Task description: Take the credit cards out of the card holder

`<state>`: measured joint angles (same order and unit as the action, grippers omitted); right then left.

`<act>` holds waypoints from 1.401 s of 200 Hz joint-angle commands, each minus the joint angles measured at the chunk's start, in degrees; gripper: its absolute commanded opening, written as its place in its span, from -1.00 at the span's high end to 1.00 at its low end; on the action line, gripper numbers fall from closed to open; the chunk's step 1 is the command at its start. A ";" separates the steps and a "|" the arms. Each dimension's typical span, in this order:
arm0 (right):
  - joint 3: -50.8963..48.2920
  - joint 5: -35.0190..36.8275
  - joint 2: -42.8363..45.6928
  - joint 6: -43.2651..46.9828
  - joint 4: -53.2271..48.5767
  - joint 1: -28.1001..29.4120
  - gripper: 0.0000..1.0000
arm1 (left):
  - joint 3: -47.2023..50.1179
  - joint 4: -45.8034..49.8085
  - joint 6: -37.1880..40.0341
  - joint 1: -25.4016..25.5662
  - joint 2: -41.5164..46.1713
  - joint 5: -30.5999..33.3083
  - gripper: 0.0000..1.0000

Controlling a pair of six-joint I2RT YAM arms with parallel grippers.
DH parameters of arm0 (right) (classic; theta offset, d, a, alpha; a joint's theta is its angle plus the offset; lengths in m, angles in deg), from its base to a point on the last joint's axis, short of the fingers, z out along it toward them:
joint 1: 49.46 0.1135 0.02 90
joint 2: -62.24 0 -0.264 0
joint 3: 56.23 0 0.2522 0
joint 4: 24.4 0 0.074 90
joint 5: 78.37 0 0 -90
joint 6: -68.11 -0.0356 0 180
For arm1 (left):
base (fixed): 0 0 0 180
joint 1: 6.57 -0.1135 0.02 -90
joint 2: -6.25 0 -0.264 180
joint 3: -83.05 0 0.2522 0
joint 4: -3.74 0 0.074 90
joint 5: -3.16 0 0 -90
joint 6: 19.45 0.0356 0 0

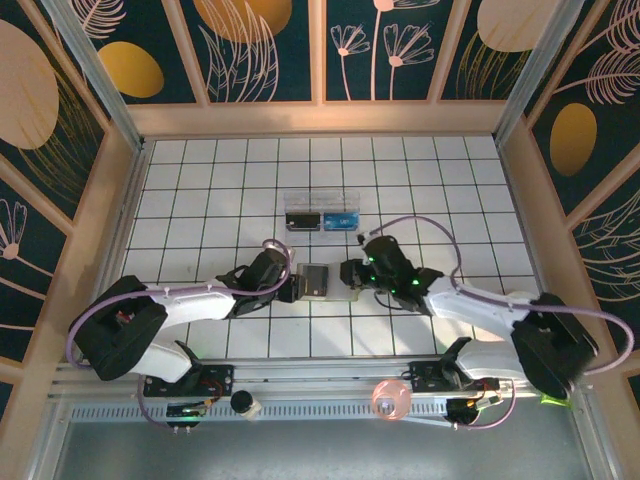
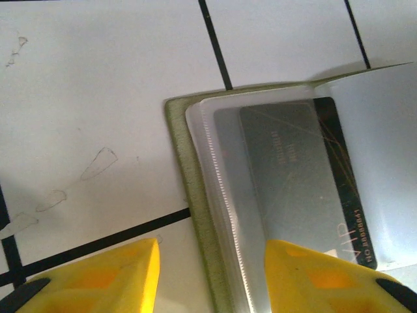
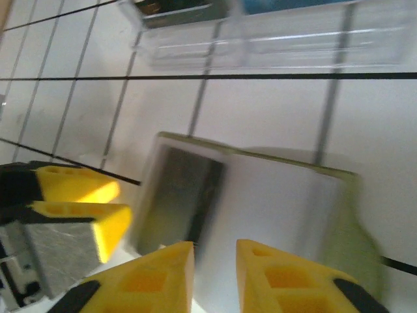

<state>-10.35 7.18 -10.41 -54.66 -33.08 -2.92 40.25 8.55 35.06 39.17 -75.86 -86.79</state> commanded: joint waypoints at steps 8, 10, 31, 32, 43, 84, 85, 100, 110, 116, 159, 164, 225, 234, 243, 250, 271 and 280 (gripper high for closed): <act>2.68 -4.11 -7.37 1.28 4.27 0.71 0.59 | -0.67 -1.48 -1.14 -0.12 2.97 -0.63 0.04; 2.68 -4.15 -7.74 1.17 4.35 0.73 0.60 | -0.67 -1.52 -1.14 -0.19 3.24 -0.64 0.03; 2.45 -3.56 -11.13 0.16 4.32 0.50 0.63 | -0.93 -2.11 -0.08 -0.15 5.13 -0.58 -0.13; 2.39 -3.56 -11.26 0.12 4.32 0.49 0.63 | -0.98 -2.21 -0.01 -0.13 5.12 -0.62 -0.14; 1.92 -3.38 -12.54 -0.59 4.33 0.23 0.64 | -1.41 -2.85 0.64 -0.12 4.74 -0.78 -0.16; 1.33 -0.48 -15.07 -2.64 1.44 -1.28 0.69 | -4.67 -6.72 1.70 -0.43 -1.88 -1.02 0.02; 1.36 -0.21 -15.07 -2.71 1.27 -1.28 0.69 | -4.73 -6.79 1.72 -0.41 -1.98 -0.98 0.02; 1.70 0.74 -14.94 -2.95 0.16 -1.29 0.69 | -6.14 -7.07 2.44 -0.59 -4.73 -0.09 0.05; 1.88 0.84 -14.65 -3.00 -0.12 -1.30 0.69 | -6.95 -6.42 3.07 -0.56 -6.28 0.55 0.06; 1.80 0.76 -14.42 -2.95 -0.14 -1.28 0.69 | -7.23 -6.10 3.35 -0.65 -7.02 0.97 0.06; 2.71 0.01 -12.17 -2.16 -0.71 -1.28 0.65 | -5.32 -2.12 3.34 -0.65 -8.33 4.22 0.19; 2.97 -0.18 -11.71 -1.91 -0.89 -1.28 0.65 | -4.56 -2.12 3.24 -0.74 -7.97 4.29 0.19; 8.16 -10.07 -12.93 -2.44 0.40 -1.79 0.57 | -0.92 -3.74 0.74 -0.82 -8.79 2.02 0.23; 8.46 -12.14 -13.93 -3.47 1.62 -1.96 0.57 | -0.59 -4.17 0.21 -0.83 -8.45 1.60 0.23; 8.48 -14.28 -15.02 -4.78 3.23 -2.28 0.56 | -0.26 -4.47 -0.23 -0.82 -8.12 1.10 0.22; 8.33 -15.63 -15.89 -5.90 4.26 -2.62 0.56 | -0.15 -4.65 -0.61 -0.85 -7.99 0.58 0.22; 7.81 -18.61 -18.19 -8.78 6.79 -3.69 0.56 | 0.02 -4.93 -1.48 -0.87 -7.72 -0.47 0.22; 7.70 -18.68 -18.88 -9.21 7.05 -3.94 0.56 | 0.12 -5.00 -1.52 -0.78 -7.64 -0.67 0.22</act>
<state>-2.70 -6.83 -26.97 -60.35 -29.25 -5.82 38.46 0.55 35.28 38.47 -83.68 -85.22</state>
